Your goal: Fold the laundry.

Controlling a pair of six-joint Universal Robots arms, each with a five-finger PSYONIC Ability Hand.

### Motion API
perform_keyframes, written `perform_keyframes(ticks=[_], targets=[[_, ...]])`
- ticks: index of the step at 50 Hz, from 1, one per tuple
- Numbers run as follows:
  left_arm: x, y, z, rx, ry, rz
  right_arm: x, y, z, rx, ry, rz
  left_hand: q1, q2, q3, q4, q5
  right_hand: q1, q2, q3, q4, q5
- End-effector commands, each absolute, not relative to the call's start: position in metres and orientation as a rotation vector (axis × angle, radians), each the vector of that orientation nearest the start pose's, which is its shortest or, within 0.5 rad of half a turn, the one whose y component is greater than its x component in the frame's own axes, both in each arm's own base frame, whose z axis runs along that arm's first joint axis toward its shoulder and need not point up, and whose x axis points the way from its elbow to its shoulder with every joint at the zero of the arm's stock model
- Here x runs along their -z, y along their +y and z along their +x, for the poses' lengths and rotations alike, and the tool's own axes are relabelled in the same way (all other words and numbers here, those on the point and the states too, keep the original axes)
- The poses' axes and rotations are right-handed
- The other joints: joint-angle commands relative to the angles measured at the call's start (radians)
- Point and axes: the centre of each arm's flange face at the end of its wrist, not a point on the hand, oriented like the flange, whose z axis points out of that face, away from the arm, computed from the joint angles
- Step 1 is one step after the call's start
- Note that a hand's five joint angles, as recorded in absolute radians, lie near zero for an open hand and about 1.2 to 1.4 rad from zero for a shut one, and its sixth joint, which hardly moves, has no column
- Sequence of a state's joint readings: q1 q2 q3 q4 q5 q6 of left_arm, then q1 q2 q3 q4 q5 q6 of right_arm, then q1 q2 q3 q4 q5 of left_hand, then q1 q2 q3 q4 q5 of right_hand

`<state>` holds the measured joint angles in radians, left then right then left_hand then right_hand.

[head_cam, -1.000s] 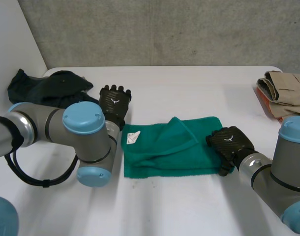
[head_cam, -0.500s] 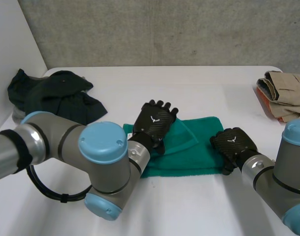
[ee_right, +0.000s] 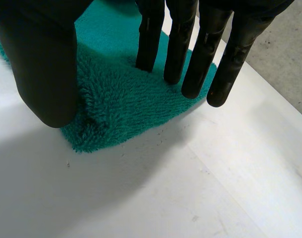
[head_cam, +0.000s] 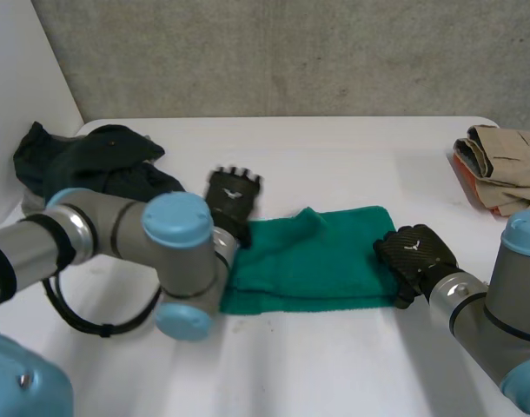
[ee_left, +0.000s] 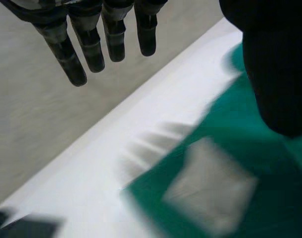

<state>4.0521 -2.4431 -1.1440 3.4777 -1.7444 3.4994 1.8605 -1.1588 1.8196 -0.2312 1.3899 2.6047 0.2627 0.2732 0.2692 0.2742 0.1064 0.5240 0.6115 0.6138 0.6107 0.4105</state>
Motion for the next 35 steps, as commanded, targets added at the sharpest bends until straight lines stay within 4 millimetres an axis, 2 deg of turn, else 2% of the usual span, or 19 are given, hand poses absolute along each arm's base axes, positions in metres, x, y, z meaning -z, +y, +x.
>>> perform_keyframes(ticks=[1, 8, 11, 15, 17, 21, 24, 29, 33, 35], targets=[[-0.121, -0.309, -0.347, 2.033, 2.105, 0.909, -0.130, -0.257, 0.232, 1.699, 2.329, -1.195, 0.021, 0.011, 0.015, 0.010, 0.003, 0.198, 0.110, 0.108, 0.111, 0.137], [-0.136, -0.277, -0.359, 2.091, 2.118, 1.020, -0.128, -0.255, 0.232, 1.689, 2.329, -1.199, -0.017, -0.027, -0.023, -0.028, -0.035, 0.239, 0.152, 0.149, 0.152, 0.178], [-0.136, -0.271, -0.360, 2.090, 2.121, 1.037, -0.128, -0.255, 0.232, 1.690, 2.328, -1.201, -0.017, -0.027, -0.023, -0.028, -0.035, 0.277, 0.190, 0.187, 0.190, 0.216], [-0.143, -0.267, -0.358, 2.097, 2.116, 1.034, -0.128, -0.257, 0.231, 1.694, 2.333, -1.204, -0.020, -0.030, -0.026, -0.031, -0.038, 0.488, 0.400, 0.398, 0.401, 0.427], [-0.149, -0.264, -0.356, 2.106, 2.112, 1.032, -0.128, -0.258, 0.231, 1.702, 2.330, -1.229, -0.020, -0.030, -0.026, -0.031, -0.038, 0.860, 0.773, 0.770, 0.773, 0.799], [-0.158, -0.259, -0.350, 2.112, 2.109, 1.021, -0.129, -0.260, 0.228, 1.731, 2.330, -1.314, -0.023, -0.033, -0.029, -0.034, -0.041, 0.872, 0.785, 0.782, 0.786, 0.811], [-0.167, -0.254, -0.343, 2.115, 2.106, 1.011, -0.130, -0.269, 0.216, 1.766, 2.382, -1.386, -0.037, -0.048, -0.044, -0.049, -0.056, 0.872, 0.785, 0.782, 0.786, 0.811], [-0.182, -0.245, -0.331, 2.143, 2.120, 0.970, -0.148, -0.280, 0.203, 1.900, 2.411, -1.573, -0.052, -0.063, -0.059, -0.064, -0.070, 0.872, 0.785, 0.782, 0.786, 0.811], [-0.192, -0.243, -0.320, 2.171, 2.158, 0.899, -0.164, -0.283, 0.215, 2.052, 2.278, -1.723, -0.049, -0.060, -0.056, -0.061, -0.067, 0.872, 0.785, 0.782, 0.786, 0.811], [-0.197, -0.242, -0.316, 2.191, 2.175, 0.863, -0.176, -0.270, 0.250, 2.163, 2.037, -1.803, -0.052, -0.063, -0.059, -0.064, -0.070, 0.872, 0.785, 0.782, 0.786, 0.811]])
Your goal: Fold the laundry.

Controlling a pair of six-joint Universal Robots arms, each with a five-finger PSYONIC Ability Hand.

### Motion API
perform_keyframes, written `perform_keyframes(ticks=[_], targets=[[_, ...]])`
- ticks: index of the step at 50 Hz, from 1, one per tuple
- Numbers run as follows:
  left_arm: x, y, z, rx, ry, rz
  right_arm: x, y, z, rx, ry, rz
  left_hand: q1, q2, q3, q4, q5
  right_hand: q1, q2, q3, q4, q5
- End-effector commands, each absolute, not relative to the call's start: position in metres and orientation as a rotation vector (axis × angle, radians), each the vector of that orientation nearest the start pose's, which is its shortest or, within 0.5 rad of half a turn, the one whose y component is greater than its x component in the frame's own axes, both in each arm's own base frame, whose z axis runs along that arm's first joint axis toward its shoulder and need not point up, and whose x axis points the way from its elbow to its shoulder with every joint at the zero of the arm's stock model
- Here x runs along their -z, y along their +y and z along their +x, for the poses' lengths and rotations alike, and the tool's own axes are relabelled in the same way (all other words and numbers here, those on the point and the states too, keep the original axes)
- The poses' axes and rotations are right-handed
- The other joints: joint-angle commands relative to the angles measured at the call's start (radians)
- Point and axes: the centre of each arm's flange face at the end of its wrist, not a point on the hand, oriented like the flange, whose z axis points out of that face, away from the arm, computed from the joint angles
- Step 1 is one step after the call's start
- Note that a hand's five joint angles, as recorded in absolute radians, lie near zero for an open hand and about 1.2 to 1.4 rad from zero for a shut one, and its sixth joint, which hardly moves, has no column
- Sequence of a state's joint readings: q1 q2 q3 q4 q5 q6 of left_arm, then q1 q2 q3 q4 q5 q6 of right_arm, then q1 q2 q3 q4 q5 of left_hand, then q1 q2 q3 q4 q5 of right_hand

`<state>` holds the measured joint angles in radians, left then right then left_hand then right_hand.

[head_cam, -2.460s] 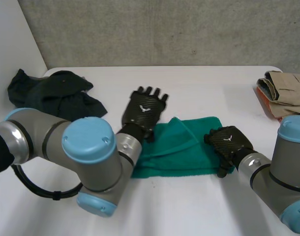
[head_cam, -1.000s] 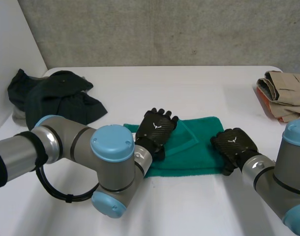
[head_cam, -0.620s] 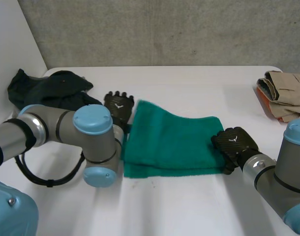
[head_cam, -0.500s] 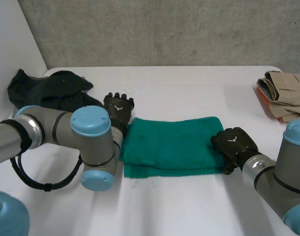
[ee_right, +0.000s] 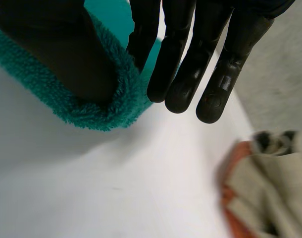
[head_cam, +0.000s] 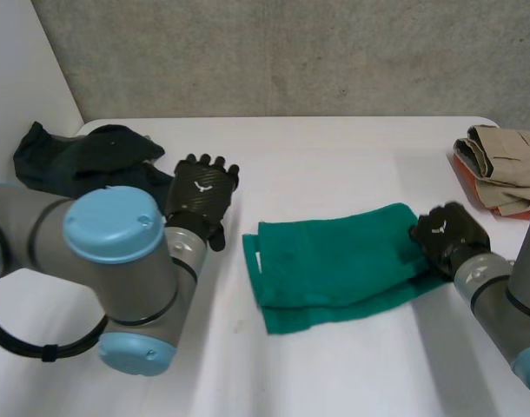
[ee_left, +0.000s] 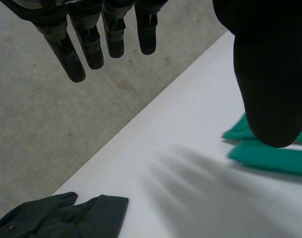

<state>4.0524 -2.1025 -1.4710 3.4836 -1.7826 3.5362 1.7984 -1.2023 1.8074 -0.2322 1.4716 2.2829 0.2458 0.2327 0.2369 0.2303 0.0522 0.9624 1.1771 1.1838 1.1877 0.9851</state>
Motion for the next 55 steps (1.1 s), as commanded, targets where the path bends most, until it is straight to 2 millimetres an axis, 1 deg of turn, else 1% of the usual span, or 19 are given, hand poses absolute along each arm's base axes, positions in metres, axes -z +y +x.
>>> perform_keyframes(ticks=[1, 2, 4, 6, 9, 11, 12, 13, 14, 16, 19, 21, 25, 29, 32, 36, 41, 48, 55], targets=[[-0.199, -0.243, -0.316, 2.196, 2.178, 0.852, -0.180, -0.262, 0.264, 2.192, 1.939, -1.824, -0.035, -0.022, -0.026, -0.020, -0.016, 0.434, 0.219, 0.212, 0.209, 0.237], [-0.201, -0.243, -0.314, 2.205, 2.180, 0.831, -0.186, -0.245, 0.290, 2.236, 1.750, -1.851, -0.035, -0.022, -0.026, -0.020, -0.016, 0.434, 0.219, 0.212, 0.209, 0.237], [-0.203, -0.244, -0.312, 2.208, 2.183, 0.814, -0.186, -0.225, 0.312, 2.240, 1.575, -1.867, -0.035, -0.022, -0.026, -0.020, -0.016, 0.434, 0.219, 0.212, 0.209, 0.237], [-0.204, -0.245, -0.309, 2.205, 2.189, 0.799, -0.170, -0.196, 0.338, 2.165, 1.374, -1.916, -0.032, -0.019, -0.023, -0.017, -0.013, 0.434, 0.219, 0.212, 0.209, 0.237], [-0.204, -0.244, -0.308, 2.205, 2.201, 0.789, -0.139, -0.163, 0.354, 2.017, 1.253, -1.982, -0.032, -0.019, -0.023, -0.017, -0.013, 0.434, 0.219, 0.212, 0.209, 0.237], [-0.204, -0.244, -0.309, 2.207, 2.209, 0.785, -0.131, -0.155, 0.355, 1.978, 1.250, -1.998, -0.032, -0.019, -0.023, -0.017, -0.013, 0.434, 0.219, 0.212, 0.209, 0.237], [-0.204, -0.244, -0.309, 2.210, 2.213, 0.783, -0.130, -0.154, 0.355, 1.974, 1.258, -1.997, -0.035, -0.022, -0.026, -0.020, -0.016, 0.240, 0.025, 0.019, 0.015, 0.043], [-0.204, -0.243, -0.311, 2.221, 2.221, 0.779, -0.131, -0.156, 0.354, 1.973, 1.297, -1.976, -0.035, -0.022, -0.026, -0.020, -0.016, -0.471, -0.686, -0.692, -0.696, -0.668], [-0.205, -0.243, -0.311, 2.225, 2.223, 0.777, -0.131, -0.157, 0.352, 1.974, 1.324, -1.963, -0.035, -0.022, -0.026, -0.020, -0.016, -0.788, -1.003, -1.009, -1.013, -0.985], [-0.207, -0.242, -0.314, 2.243, 2.228, 0.769, -0.133, -0.160, 0.351, 1.972, 1.392, -1.903, -0.035, -0.022, -0.026, -0.020, -0.016, -0.788, -1.003, -1.009, -1.013, -0.985], [-0.214, -0.239, -0.321, 2.296, 2.233, 0.760, -0.161, -0.183, 0.342, 2.011, 1.570, -1.593, -0.032, -0.019, -0.023, -0.017, -0.013, -0.788, -1.003, -1.009, -1.013, -0.985], [-0.223, -0.235, -0.331, 2.355, 2.231, 0.756, -0.196, -0.211, 0.319, 2.035, 1.702, -1.261, -0.029, -0.016, -0.020, -0.014, -0.010, -0.788, -1.003, -1.009, -1.013, -0.985], [-0.232, -0.224, -0.350, 2.434, 2.247, 0.775, -0.231, -0.245, 0.281, 1.926, 1.842, -0.783, -0.021, -0.007, -0.012, -0.005, -0.002, -0.788, -1.003, -1.009, -1.013, -0.985], [-0.224, -0.215, -0.367, 2.431, 2.293, 0.830, -0.227, -0.256, 0.273, 1.663, 1.934, -0.628, -0.015, -0.002, -0.006, 0.001, 0.004, -0.788, -1.003, -1.009, -1.013, -0.985], [-0.215, -0.207, -0.376, 2.395, 2.332, 0.885, -0.210, -0.264, 0.277, 1.506, 2.001, -0.650, -0.015, -0.002, -0.006, 0.001, 0.004, -0.788, -1.003, -1.009, -1.013, -0.985], [-0.187, -0.200, -0.385, 2.249, 2.410, 0.976, -0.192, -0.273, 0.280, 1.385, 2.098, -0.697, -0.015, -0.002, -0.006, 0.001, 0.004, -0.788, -1.003, -1.009, -1.013, -0.985], [-0.160, -0.201, -0.379, 2.056, 2.475, 1.000, -0.166, -0.283, 0.285, 1.274, 2.194, -0.791, -0.012, 0.001, -0.003, 0.004, 0.007, -0.788, -1.003, -1.009, -1.013, -0.985], [-0.137, -0.205, -0.366, 1.875, 2.514, 0.999, -0.134, -0.290, 0.284, 1.213, 2.314, -0.881, -0.018, -0.004, -0.009, -0.002, 0.001, -0.788, -1.003, -1.009, -1.013, -0.985], [-0.138, -0.203, -0.363, 1.851, 2.536, 1.012, -0.144, -0.296, 0.279, 1.343, 2.353, -0.968, -0.021, -0.007, -0.012, -0.005, -0.001, -0.788, -1.003, -1.009, -1.013, -0.985]])
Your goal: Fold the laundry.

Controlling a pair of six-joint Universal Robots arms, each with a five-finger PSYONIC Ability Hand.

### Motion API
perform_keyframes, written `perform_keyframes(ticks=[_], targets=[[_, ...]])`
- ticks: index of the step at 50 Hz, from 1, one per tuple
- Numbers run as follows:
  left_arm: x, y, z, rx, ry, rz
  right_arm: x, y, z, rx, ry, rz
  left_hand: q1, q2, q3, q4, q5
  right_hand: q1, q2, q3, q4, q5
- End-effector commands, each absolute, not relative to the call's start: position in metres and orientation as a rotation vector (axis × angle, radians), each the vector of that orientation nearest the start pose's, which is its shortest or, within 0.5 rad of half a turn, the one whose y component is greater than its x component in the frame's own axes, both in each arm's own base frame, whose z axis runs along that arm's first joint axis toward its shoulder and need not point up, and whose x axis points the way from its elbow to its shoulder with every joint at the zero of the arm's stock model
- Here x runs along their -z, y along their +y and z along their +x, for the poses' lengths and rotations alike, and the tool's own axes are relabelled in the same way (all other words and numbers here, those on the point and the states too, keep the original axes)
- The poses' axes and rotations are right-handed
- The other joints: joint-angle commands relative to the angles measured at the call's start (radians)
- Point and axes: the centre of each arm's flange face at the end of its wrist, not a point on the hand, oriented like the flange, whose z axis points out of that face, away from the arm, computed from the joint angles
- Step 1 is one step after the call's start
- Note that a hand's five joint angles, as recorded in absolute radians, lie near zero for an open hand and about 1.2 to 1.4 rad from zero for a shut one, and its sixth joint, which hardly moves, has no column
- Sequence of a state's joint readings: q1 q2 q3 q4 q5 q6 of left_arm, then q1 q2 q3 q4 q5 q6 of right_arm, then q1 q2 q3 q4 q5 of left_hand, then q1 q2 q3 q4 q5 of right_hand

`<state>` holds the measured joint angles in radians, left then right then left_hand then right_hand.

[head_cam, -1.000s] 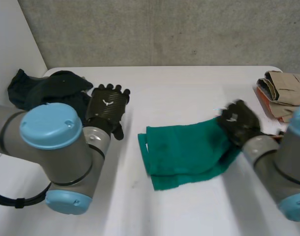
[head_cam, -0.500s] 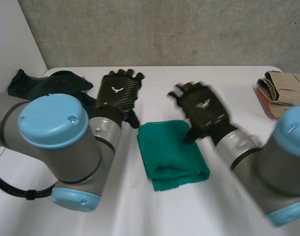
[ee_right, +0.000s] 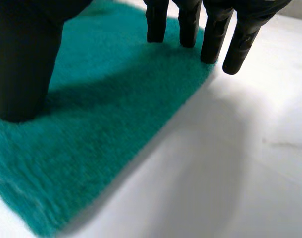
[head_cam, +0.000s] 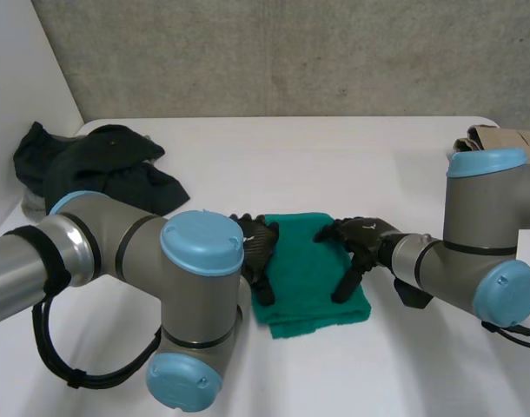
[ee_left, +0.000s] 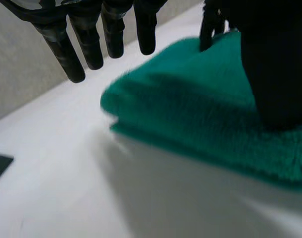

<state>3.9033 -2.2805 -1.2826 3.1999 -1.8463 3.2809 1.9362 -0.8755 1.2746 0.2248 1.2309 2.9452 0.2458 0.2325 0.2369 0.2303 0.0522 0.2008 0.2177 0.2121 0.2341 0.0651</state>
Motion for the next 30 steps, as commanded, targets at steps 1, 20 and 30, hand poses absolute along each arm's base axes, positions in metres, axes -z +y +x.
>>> perform_keyframes(ticks=[1, 20, 30], targets=[[-0.142, -0.203, -0.365, 1.873, 2.538, 1.028, -0.155, -0.294, 0.278, 1.381, 2.335, -0.964, -0.015, -0.001, -0.006, 0.001, 0.004, -0.026, -0.043, -0.038, -0.060, -0.065], [-0.295, -0.194, -0.352, 2.442, 2.401, 1.498, -0.183, -0.215, 0.275, 1.779, 2.001, -1.151, -0.003, 0.010, 0.006, 0.013, 0.016, -0.026, -0.043, -0.038, -0.060, -0.065], [-0.304, -0.188, -0.344, 2.403, 2.445, 1.649, -0.141, -0.189, 0.284, 1.757, 1.941, -1.246, -0.015, -0.001, -0.006, 0.001, 0.004, -0.026, -0.043, -0.038, -0.060, -0.065]])
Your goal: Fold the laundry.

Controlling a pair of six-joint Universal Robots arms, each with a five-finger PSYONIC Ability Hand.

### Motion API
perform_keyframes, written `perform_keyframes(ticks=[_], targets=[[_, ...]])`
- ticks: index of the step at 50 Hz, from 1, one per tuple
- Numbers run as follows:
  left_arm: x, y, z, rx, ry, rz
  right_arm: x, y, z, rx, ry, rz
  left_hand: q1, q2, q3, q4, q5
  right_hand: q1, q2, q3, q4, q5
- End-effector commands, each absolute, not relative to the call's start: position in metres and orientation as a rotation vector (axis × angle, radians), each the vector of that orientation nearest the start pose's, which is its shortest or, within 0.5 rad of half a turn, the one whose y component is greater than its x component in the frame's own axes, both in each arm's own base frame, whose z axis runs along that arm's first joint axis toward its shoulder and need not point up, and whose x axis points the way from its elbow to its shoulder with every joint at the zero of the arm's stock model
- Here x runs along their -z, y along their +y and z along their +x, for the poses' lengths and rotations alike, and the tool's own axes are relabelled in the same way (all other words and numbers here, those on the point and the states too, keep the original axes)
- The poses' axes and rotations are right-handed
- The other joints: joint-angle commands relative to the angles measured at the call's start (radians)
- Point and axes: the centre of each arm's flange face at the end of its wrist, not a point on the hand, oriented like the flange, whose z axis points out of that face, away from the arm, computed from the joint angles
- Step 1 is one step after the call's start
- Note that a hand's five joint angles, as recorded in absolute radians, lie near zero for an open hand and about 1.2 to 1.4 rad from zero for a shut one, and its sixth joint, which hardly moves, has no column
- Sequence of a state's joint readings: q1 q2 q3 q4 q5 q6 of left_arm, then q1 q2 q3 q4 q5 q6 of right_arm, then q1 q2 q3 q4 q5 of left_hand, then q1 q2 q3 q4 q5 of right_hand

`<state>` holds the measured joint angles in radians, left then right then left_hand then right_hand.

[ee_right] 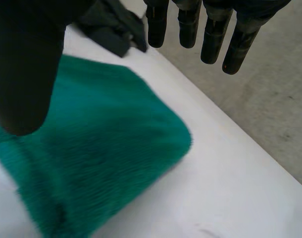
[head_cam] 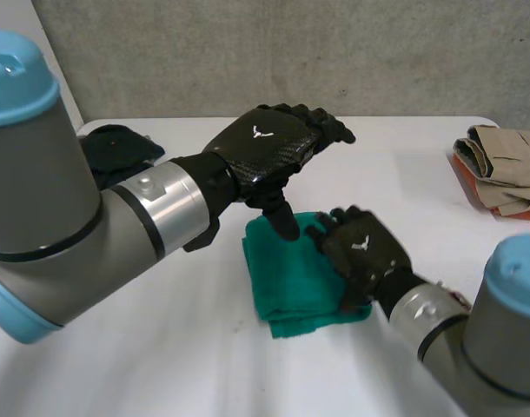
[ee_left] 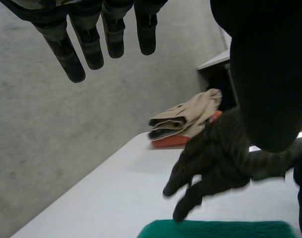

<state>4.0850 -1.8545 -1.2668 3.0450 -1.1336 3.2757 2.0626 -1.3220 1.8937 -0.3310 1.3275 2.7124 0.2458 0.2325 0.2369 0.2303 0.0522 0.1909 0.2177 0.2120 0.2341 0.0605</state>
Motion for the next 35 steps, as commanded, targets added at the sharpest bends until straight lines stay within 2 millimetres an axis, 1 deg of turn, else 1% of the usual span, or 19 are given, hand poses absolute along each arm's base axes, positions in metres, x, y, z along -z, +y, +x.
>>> perform_keyframes(ticks=[1, 5, 10, 28, 32, 33, 35], targets=[[-0.304, -0.187, -0.344, -1.568, -1.593, -1.074, -0.137, -0.188, 0.284, 1.742, 1.949, -1.252, -0.015, -0.001, -0.006, 0.001, 0.004, -0.016, -0.043, -0.038, -0.060, -0.060], [-0.303, -0.187, -0.345, -1.570, -1.598, -1.072, -0.126, -0.189, 0.287, 1.714, 1.957, -1.278, -0.018, -0.004, -0.009, -0.002, 0.001, -0.016, -0.043, -0.038, -0.060, -0.060], [-0.301, -0.187, -0.345, -1.563, -1.602, -1.073, -0.117, -0.195, 0.294, 1.739, 1.934, -1.287, -0.018, -0.004, -0.009, -0.002, 0.001, -0.016, -0.043, -0.038, -0.060, -0.060], [-0.295, -0.187, -0.345, -1.542, -1.624, -1.075, -0.103, -0.228, 0.313, 1.792, 1.900, -1.303, -0.018, -0.004, -0.009, -0.002, 0.001, -0.006, -0.033, -0.028, -0.050, -0.051], [-0.292, -0.186, -0.344, -1.534, -1.633, -1.075, -0.105, -0.235, 0.318, 1.806, 1.886, -1.299, -0.018, -0.004, -0.009, -0.002, 0.001, 0.172, 0.146, 0.151, 0.129, 0.128], [-0.291, -0.186, -0.343, -1.533, -1.637, -1.076, -0.106, -0.238, 0.320, 1.812, 1.873, -1.299, -0.018, -0.004, -0.009, -0.002, 0.001, 0.310, 0.283, 0.288, 0.266, 0.265], [-0.291, -0.186, -0.343, -1.533, -1.637, -1.076, -0.107, -0.240, 0.322, 1.818, 1.867, -1.298, -0.018, -0.004, -0.009, -0.002, 0.001, 0.440, 0.413, 0.418, 0.396, 0.395]])
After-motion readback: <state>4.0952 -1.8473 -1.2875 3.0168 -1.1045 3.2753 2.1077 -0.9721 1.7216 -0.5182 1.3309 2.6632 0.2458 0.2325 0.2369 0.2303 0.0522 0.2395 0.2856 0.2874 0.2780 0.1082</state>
